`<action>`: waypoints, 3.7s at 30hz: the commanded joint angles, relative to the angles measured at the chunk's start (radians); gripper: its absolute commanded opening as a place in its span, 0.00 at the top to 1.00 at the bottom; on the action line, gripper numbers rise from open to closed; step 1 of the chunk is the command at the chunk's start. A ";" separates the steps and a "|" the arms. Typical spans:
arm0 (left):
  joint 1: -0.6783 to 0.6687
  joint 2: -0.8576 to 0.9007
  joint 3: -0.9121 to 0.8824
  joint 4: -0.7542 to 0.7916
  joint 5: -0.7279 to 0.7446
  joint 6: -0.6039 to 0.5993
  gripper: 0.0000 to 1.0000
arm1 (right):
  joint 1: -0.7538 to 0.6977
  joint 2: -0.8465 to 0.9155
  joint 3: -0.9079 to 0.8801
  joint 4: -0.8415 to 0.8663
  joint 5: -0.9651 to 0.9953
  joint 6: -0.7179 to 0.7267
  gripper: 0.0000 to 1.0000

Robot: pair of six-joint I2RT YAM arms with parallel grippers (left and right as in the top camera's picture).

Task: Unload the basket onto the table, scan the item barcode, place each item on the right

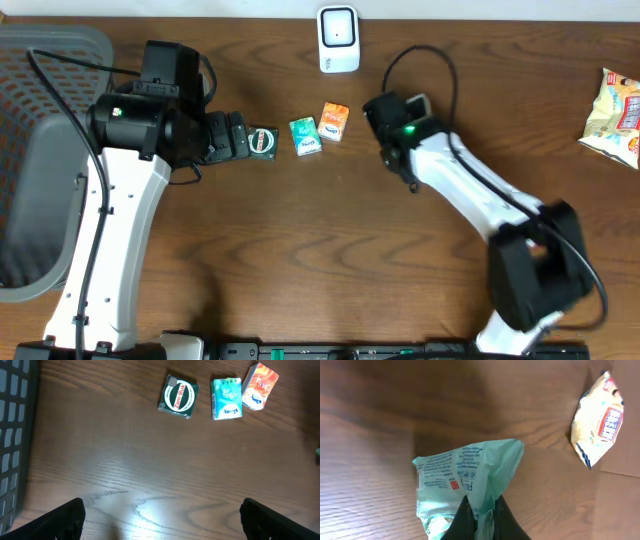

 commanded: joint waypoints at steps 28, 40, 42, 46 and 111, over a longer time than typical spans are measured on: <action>0.002 0.000 0.003 0.000 -0.006 0.003 0.02 | -0.095 0.056 0.235 -0.310 -0.887 0.233 0.21; 0.002 0.000 0.003 0.000 -0.006 0.003 0.02 | -0.132 0.057 0.124 -0.167 -0.766 0.915 0.05; 0.002 0.000 0.003 0.000 -0.006 0.003 0.02 | -0.134 0.057 0.117 -0.150 -0.724 0.986 0.02; 0.002 0.000 0.003 0.000 -0.006 0.003 0.02 | -0.136 0.058 0.103 -0.111 -0.693 1.050 0.02; 0.002 0.000 0.003 0.000 -0.006 0.003 0.02 | -0.172 0.256 0.489 0.687 -1.164 0.346 0.99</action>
